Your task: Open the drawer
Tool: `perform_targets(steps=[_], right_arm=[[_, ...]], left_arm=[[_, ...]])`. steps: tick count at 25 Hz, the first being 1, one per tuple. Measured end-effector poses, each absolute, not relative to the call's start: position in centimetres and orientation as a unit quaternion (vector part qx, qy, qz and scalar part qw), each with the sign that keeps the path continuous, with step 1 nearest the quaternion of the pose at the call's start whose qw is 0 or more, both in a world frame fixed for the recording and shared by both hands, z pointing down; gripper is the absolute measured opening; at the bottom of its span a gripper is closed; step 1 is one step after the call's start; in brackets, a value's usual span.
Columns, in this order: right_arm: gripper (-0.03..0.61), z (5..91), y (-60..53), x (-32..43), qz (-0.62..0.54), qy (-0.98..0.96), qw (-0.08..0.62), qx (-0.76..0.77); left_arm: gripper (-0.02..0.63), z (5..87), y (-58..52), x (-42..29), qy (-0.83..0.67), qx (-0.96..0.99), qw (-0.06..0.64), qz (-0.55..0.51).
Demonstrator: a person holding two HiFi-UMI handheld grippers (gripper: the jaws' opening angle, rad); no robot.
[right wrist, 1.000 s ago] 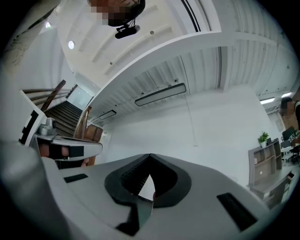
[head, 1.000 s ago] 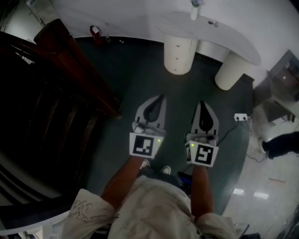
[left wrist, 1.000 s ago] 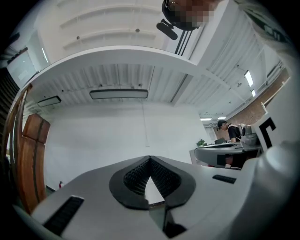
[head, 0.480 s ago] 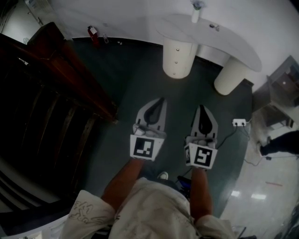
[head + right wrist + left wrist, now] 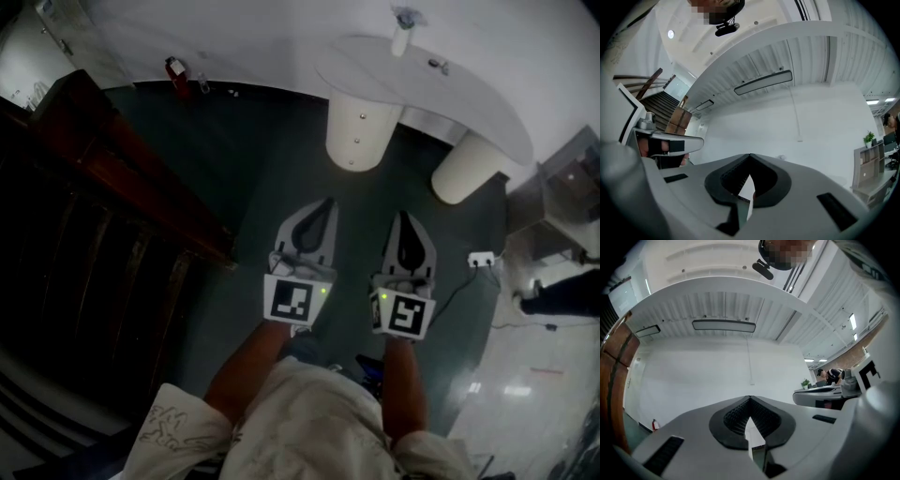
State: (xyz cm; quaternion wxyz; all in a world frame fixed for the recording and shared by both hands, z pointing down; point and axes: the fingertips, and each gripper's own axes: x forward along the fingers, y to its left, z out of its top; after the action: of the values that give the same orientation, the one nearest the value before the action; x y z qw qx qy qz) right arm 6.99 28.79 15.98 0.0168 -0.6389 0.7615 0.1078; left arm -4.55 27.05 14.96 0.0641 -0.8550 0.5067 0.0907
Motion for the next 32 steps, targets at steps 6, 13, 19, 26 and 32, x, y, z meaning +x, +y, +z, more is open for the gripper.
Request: perform_targets(steps=[6, 13, 19, 26, 32], right_arm=[[-0.002, 15.7, 23.8, 5.8, 0.110, 0.753, 0.015, -0.649], [-0.002, 16.6, 18.1, 7.6, 0.105, 0.752, 0.008, -0.651], [-0.002, 17.5, 10.8, 11.6, 0.104, 0.761, 0.016, -0.640], [-0.002, 18.0, 3.1, 16.3, 0.091, 0.777, 0.014, -0.622], [-0.002, 19.0, -1.6, 17.7, 0.075, 0.784, 0.012, -0.616]], left_arm=[[0.002, 15.2, 21.9, -5.9, 0.498, -0.861, 0.057, 0.084], [0.002, 15.9, 16.1, -4.2, 0.498, -0.862, 0.054, 0.074], [0.002, 16.6, 9.1, -0.5, 0.516, -0.851, 0.061, 0.071], [0.002, 17.1, 1.7, 3.1, 0.549, -0.832, 0.057, 0.052], [0.002, 17.5, -2.4, 4.7, 0.555, -0.828, 0.055, 0.050]])
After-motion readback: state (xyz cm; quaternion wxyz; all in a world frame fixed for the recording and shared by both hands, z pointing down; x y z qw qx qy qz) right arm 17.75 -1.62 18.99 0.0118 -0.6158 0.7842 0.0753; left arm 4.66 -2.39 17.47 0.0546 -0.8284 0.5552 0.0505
